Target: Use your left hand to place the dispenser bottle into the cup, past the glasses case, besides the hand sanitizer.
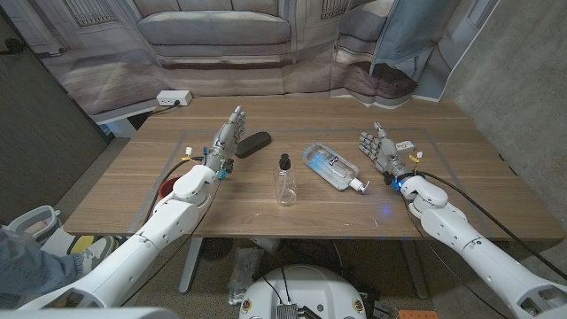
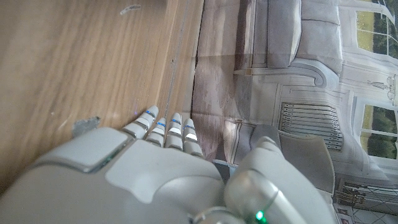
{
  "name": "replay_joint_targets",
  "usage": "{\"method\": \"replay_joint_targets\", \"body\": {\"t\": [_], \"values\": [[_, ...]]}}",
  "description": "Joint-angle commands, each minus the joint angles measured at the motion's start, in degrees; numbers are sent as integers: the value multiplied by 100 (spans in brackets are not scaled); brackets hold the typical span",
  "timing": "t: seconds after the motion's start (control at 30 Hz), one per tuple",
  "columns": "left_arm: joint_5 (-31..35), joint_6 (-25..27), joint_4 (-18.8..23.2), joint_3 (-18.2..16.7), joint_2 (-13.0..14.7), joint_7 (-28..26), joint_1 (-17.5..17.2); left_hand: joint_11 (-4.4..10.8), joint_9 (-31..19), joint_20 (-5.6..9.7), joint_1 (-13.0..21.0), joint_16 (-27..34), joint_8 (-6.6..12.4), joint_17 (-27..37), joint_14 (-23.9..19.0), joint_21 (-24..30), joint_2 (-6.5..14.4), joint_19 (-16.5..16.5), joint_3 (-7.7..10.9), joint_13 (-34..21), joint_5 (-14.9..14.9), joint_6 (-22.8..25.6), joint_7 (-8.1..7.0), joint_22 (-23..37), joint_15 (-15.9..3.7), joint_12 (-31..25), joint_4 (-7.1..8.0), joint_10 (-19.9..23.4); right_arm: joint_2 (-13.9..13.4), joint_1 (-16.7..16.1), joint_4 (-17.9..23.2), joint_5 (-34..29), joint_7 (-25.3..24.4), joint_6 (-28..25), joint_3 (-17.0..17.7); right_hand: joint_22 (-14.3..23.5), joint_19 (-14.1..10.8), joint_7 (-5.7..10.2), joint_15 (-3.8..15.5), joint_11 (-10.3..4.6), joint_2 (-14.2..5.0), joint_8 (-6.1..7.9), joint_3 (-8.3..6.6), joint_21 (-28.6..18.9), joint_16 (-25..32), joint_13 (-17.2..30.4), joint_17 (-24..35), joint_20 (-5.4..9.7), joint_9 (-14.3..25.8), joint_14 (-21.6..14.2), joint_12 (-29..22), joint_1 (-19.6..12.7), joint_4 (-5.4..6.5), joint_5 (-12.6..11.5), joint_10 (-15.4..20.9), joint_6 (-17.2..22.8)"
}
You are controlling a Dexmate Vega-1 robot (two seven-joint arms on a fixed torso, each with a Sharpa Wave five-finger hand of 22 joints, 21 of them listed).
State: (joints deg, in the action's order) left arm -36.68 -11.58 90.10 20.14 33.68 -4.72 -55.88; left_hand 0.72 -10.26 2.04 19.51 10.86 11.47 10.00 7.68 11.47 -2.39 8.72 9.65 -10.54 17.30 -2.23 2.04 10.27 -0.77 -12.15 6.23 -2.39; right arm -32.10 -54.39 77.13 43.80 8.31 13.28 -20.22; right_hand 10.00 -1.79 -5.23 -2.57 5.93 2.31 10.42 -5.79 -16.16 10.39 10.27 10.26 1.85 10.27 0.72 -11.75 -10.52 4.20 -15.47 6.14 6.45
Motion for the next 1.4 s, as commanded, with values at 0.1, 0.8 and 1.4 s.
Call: {"method": "replay_joint_targets", "body": {"t": [0.1, 0.8, 1.4], "values": [[-17, 54, 74, -105, 185, 61, -51, 29, -29, 221, 37, 15, 35, 31, -16, 23, 32, 16, 31, -8, 20, 33, 18, 17, 3, -6, -27, 10, -2, -51, 77, -74, -99, -19, -42, 26, -24, -12, -34, 13, -4, 42, -10, 22, 25, 19, 24, 51, 30, -7, -9, -31, -34, -25, 19, 25], [74, 56, 378, -166, 430, 99, -242, 20, -31, 205, 69, 14, 28, 32, -45, 23, 60, 15, 30, -9, 16, 47, 5, 19, 7, -6, -41, 41, -32, 21, 246, -203, -93, 107, -68, 27, -26, 2, -38, 23, 6, 39, 6, 58, 23, 19, 21, 44, 30, 4, -6, -42, -53, -20, 9, -1], [211, -43, 822, -311, 678, -4, -615, 10, -33, 199, 101, 8, 16, 32, -58, 22, 74, 17, 22, -10, 9, 44, 13, 20, 17, 7, -59, 38, -124, -143, 443, -230, -151, 248, 5, 29, -47, 0, -40, 5, 0, 48, 19, 94, 31, 20, 19, 44, 30, -15, -13, -52, -68, -16, 23, 6]]}}
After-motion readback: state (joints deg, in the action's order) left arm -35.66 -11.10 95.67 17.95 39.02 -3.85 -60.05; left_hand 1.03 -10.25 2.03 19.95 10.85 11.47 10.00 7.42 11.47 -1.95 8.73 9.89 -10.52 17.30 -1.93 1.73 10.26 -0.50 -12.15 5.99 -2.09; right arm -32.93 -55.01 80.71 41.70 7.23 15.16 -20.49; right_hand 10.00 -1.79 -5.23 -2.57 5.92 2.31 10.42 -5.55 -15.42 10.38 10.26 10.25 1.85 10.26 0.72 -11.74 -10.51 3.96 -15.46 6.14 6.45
